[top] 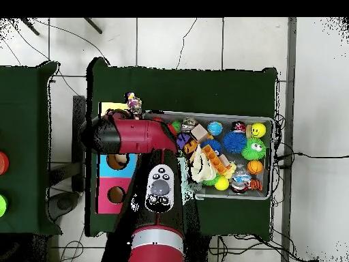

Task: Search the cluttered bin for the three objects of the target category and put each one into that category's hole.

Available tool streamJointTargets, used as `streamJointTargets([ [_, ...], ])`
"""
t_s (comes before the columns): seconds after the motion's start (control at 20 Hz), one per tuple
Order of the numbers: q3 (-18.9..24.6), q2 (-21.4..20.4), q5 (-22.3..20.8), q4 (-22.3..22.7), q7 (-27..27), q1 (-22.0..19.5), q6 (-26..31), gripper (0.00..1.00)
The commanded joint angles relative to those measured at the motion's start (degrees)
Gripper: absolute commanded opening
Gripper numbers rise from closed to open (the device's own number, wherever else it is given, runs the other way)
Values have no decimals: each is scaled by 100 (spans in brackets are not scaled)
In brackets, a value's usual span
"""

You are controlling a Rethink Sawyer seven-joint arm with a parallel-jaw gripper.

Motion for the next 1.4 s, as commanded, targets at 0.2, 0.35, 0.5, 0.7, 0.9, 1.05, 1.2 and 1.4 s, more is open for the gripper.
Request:
streamJointTargets([
  [0.2, 731, -148, -829, -181, -1113, -375, 1641, 0],
  [0.35, 888, -140, -921, -148, -1040, -464, 1627, 0],
  [0.5, 1066, -184, -1001, -25, -983, -567, 1595, 0],
  [0.7, 1224, -289, -1143, 244, -857, -642, 1473, 0],
  [0.9, 1222, -270, -1330, 261, -680, -614, 1337, 0],
  [1.05, 1105, -271, -1518, 173, -544, -490, 1296, 0],
  [1.2, 1072, -269, -1598, 169, -397, -420, 1282, 0],
  [1.4, 1139, -260, -1640, 149, -330, -418, 1330, 0],
])
